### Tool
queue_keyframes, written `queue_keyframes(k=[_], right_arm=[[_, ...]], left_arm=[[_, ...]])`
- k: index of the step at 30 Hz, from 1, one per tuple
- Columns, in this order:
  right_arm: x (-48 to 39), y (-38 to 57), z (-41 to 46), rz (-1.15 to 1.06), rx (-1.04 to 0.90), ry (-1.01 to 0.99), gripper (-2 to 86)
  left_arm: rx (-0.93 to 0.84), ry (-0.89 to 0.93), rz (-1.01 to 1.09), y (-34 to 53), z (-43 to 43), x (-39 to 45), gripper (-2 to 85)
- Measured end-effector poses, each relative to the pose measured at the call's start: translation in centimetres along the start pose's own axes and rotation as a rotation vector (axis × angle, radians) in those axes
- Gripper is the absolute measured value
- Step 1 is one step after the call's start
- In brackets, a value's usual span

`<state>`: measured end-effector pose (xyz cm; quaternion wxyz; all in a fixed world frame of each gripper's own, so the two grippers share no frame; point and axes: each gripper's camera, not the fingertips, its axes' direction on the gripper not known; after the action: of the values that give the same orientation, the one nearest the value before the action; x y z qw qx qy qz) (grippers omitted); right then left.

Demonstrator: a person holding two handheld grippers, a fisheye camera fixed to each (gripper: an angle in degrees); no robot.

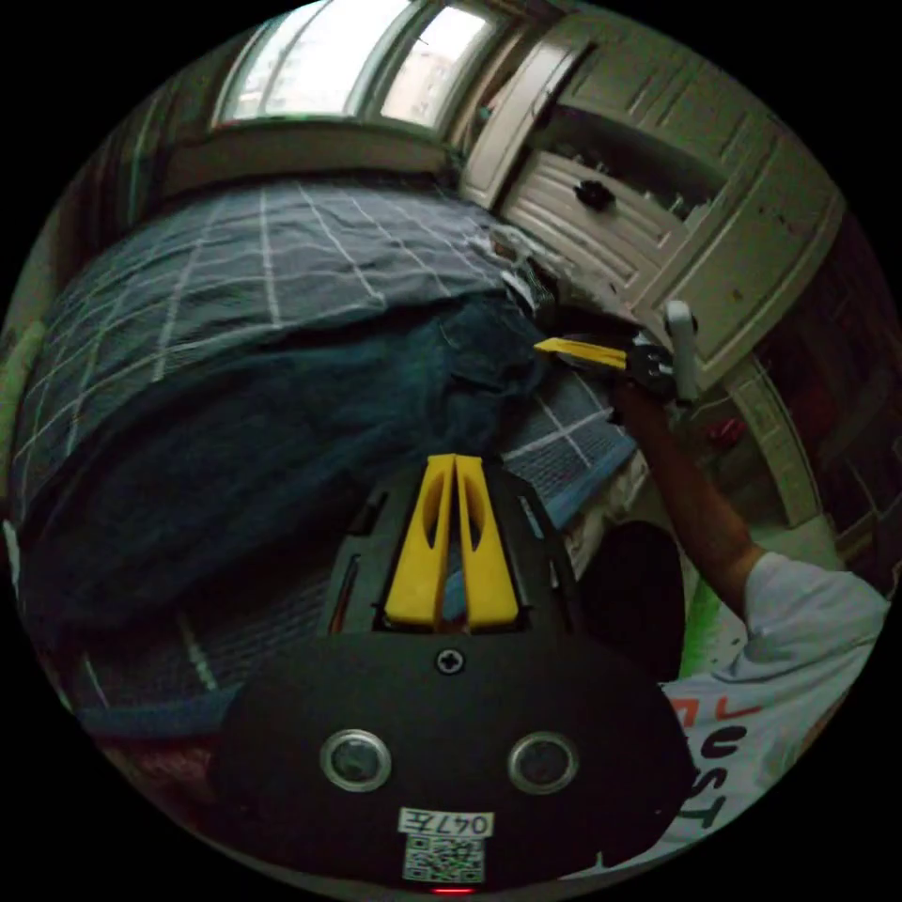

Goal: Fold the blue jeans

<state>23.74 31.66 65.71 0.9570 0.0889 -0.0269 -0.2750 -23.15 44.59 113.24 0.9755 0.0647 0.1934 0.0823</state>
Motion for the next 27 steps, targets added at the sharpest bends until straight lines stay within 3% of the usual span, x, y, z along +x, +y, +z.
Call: queue_keyframes(k=[2, 4, 7, 10, 12, 17, 20, 22, 27], right_arm=[[-6.0, -3.0, -1.3, -0.131, 0.101, 0.068, -0.5], [-12.2, -5.9, -1.5, -0.235, 0.185, 0.094, -0.4], [-21.7, -11.2, -1.4, -0.306, 0.346, -0.078, 0.0], [-31.5, -18.3, -0.9, -0.450, 0.459, -0.268, 1.6], [-39.0, -25.2, 1.1, -0.551, 0.458, -0.440, 4.8], [-52.8, -38.8, 8.4, -0.662, 0.389, -0.636, 7.1], [-60.3, -45.1, 13.3, -0.737, 0.406, -0.622, 6.3], [-64.3, -48.4, 16.5, -0.770, 0.385, -0.640, 6.8], [-73.2, -56.3, 26.1, -0.842, 0.211, -0.723, 7.6]], left_arm=[[0.055, -0.087, -0.115, 3.8, -4.2, -3.7, -0.9], [0.177, -0.117, -0.360, 10.0, -9.7, -10.1, -0.9], [0.437, -0.083, -0.670, 19.9, -16.5, -17.3, -0.8], [0.625, -0.250, -0.876, 27.7, -21.2, -21.9, -0.2], [0.593, -0.299, -0.907, 29.7, -22.7, -24.5, 1.8], [0.466, -0.579, -0.984, 33.0, -24.8, -29.3, 11.5], [0.468, -0.565, -1.012, 35.7, -25.6, -32.1, 12.3], [0.438, -0.450, -1.051, 37.4, -26.0, -34.9, 12.6], [0.442, -0.333, -1.107, 40.7, -26.5, -38.1, 13.4]])
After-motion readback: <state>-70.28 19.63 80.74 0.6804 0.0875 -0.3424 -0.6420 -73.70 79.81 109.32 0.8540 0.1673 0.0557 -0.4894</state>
